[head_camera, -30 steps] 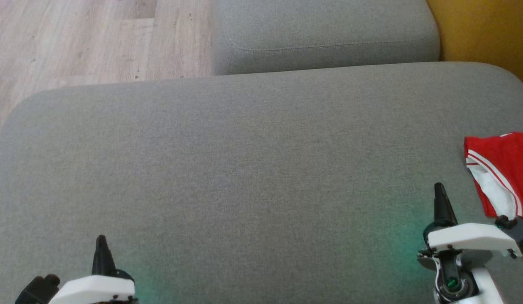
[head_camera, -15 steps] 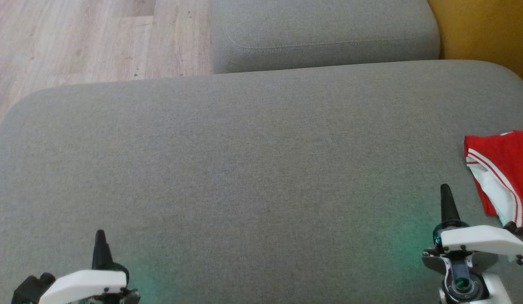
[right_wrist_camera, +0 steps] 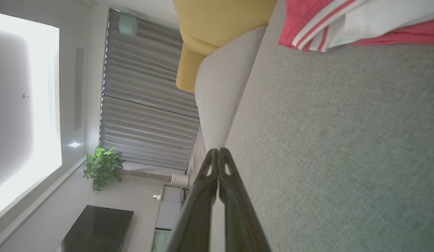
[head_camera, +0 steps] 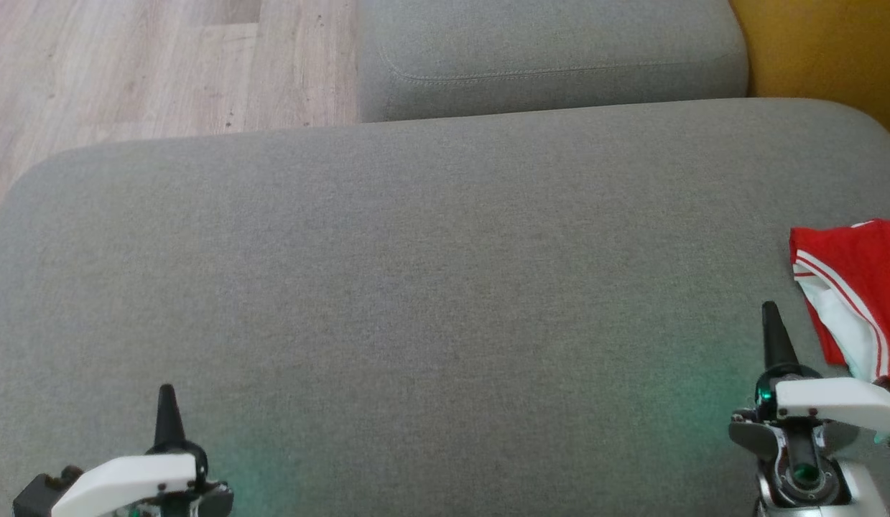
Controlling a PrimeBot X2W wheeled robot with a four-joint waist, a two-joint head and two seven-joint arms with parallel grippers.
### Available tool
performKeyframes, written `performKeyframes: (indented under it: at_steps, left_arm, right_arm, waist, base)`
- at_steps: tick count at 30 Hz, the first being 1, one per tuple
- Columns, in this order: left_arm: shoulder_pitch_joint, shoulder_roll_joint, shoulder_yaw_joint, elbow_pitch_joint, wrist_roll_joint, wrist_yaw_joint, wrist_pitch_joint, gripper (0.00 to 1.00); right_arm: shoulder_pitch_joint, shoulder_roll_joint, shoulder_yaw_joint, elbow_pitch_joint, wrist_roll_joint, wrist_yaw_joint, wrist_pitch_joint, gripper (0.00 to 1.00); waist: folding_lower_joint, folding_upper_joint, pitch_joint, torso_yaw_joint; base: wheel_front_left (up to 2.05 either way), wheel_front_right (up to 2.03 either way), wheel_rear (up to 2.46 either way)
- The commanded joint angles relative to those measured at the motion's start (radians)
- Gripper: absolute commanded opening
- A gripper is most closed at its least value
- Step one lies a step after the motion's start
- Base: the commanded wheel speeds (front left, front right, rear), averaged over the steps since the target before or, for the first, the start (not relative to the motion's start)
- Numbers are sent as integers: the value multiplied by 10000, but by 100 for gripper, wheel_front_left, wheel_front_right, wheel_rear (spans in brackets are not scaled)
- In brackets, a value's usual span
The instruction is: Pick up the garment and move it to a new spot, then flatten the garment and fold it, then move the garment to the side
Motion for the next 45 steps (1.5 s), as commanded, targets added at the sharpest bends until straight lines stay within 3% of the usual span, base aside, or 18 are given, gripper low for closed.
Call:
performKeyframes:
  at_steps: [1,29,45]
  left_arm:
    - [-611,60,296,-411,-309,-113,76,0]
    - [-876,68,581,-903,-3397,-408,866,0]
    - [-876,68,580,-904,-3398,-408,866,0]
  right_arm:
    - [-196,-45,82,-481,336,-6,123,0]
    - [-8,-54,-334,-1380,3349,-7,898,0]
    - [-8,-54,-334,-1380,3349,-7,897,0]
  waist:
    - [-1,0,7,-3]
    - [-1,0,126,-41]
    - [-1,0,126,-41]
  base:
    - [0,0,0]
    - [0,0,0]
    - [0,0,0]
